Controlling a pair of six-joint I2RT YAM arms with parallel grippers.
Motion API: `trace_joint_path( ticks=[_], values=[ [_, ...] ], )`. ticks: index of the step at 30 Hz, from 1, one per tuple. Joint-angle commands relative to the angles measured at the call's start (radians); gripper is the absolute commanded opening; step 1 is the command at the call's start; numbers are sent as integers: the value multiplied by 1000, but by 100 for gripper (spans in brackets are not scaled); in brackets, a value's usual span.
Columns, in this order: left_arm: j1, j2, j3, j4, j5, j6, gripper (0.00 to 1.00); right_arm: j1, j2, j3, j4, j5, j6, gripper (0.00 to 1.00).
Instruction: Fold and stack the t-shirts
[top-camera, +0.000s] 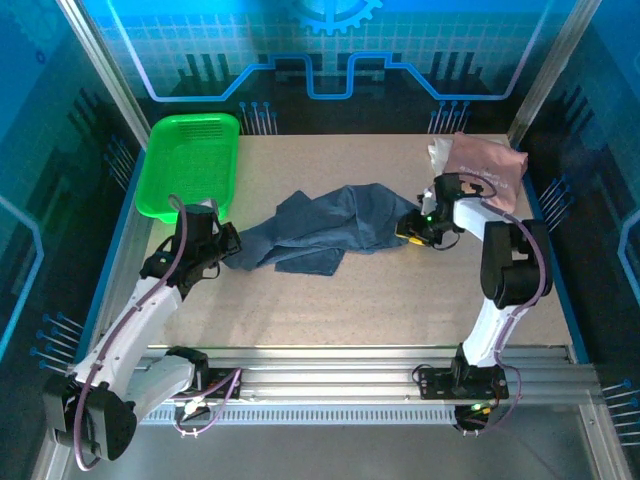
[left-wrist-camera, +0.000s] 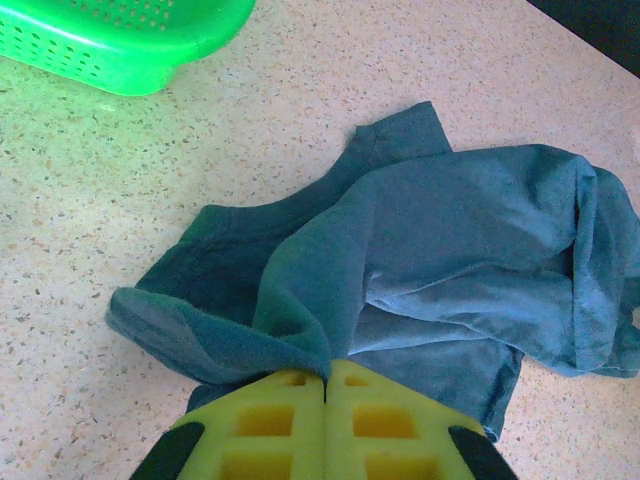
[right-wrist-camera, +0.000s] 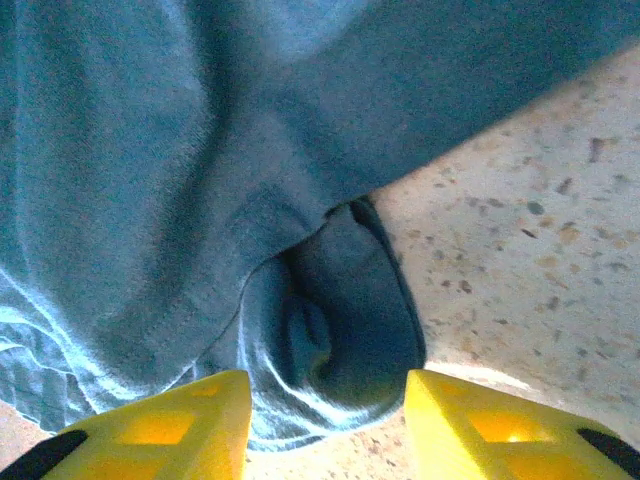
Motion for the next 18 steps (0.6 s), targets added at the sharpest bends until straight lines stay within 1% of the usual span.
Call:
trace_joint_path(
  ticks=[1, 2, 3, 4, 6, 7, 10, 13, 15, 18],
  values=[
    [9, -21, -9, -8, 13, -9, 0, 38, 63, 52, 5, -27, -43, 40],
    [9, -24, -10, -11, 14, -10, 0, 45, 72, 61, 3, -28, -45, 36],
    [9, -27, -9, -13, 12, -10, 0, 54, 82, 76, -5, -22, -46, 29],
    [9, -29, -11, -15, 13, -9, 0, 58, 89, 83, -10, -19, -42, 22],
    [10, -38, -12, -19, 6, -9, 0, 51, 95, 94, -16, -24, -23, 5],
    [11, -42, -11, -21, 3, -9, 0, 42, 88, 94, -14, -39, -7, 0],
    [15, -60, -2, -42, -17, 4, 0, -28, 11, 66, 30, -111, 101, 0],
    [32, -89, 2, -66, -41, 19, 0, -146, -96, 19, 123, -228, 252, 0],
    [59, -106, -2, -81, -45, 26, 0, -232, -146, 25, 130, -293, 319, 0],
    [99, -128, -7, -98, -52, 35, 0, -337, -186, 42, 104, -363, 378, 0]
  ],
)
